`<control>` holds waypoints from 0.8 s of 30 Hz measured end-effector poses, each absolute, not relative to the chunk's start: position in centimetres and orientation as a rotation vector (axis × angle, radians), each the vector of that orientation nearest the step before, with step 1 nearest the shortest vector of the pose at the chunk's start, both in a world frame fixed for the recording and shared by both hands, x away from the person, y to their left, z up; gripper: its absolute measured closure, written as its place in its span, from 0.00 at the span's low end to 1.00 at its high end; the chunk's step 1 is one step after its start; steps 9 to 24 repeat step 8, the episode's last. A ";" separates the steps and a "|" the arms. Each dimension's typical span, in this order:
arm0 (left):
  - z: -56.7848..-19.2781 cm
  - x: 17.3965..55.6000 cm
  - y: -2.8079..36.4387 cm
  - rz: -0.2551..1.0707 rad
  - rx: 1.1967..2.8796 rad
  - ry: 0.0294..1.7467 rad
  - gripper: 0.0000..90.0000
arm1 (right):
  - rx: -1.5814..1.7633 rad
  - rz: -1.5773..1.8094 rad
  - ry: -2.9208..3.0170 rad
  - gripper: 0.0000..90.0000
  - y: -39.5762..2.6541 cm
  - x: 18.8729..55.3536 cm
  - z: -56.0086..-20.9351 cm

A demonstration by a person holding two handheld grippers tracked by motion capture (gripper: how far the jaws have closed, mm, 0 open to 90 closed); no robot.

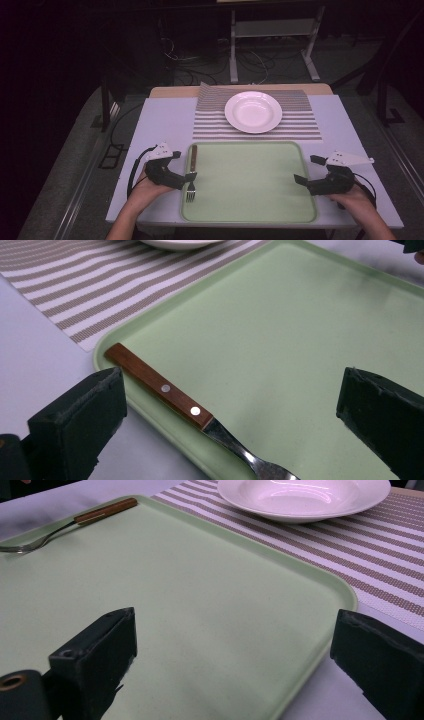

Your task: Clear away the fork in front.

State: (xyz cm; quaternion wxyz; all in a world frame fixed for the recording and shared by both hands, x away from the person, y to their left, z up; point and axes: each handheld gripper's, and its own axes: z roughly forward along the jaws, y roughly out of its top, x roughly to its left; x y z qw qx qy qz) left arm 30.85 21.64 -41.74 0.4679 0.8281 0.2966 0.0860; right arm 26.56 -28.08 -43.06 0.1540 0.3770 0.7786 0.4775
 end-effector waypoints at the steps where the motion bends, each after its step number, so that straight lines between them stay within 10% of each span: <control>1: -41.8 30.9 21.6 0.207 2.035 0.730 0.00 | 1.080 1.369 2.231 0.05 -28.1 26.5 -43.0; 24: -41.8 31.0 21.6 0.198 2.030 0.729 0.00 | 1.080 1.367 2.235 0.06 -28.1 26.5 -43.1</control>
